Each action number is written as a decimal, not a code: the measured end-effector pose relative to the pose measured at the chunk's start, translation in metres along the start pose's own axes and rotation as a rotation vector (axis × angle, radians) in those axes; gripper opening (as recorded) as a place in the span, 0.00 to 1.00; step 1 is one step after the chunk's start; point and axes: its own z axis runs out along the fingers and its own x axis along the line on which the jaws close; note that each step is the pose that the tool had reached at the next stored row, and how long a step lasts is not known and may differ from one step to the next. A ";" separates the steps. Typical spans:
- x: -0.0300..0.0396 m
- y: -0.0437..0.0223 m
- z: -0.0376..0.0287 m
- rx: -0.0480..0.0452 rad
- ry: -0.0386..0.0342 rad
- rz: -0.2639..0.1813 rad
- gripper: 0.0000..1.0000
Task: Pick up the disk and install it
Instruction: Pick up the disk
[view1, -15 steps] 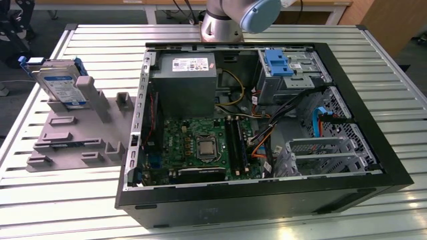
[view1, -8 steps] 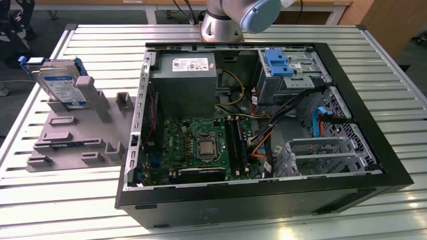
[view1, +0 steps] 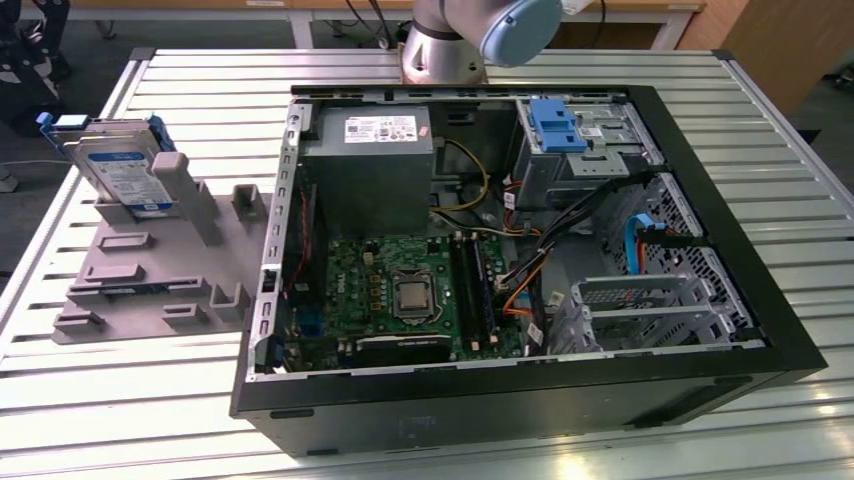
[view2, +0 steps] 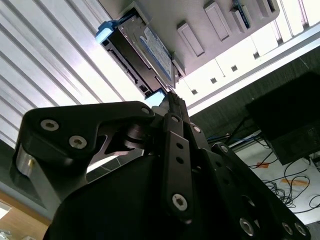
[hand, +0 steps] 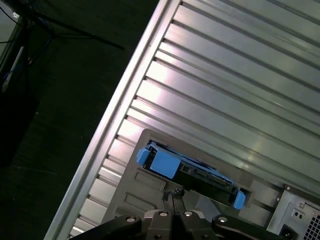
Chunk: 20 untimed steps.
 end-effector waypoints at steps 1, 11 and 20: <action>0.0000 0.0000 0.0000 0.0000 0.0000 0.000 0.11; 0.0000 0.0000 0.0000 -0.0002 0.0007 -0.015 0.11; 0.0000 0.0000 0.0000 -0.0018 0.0067 -0.137 0.11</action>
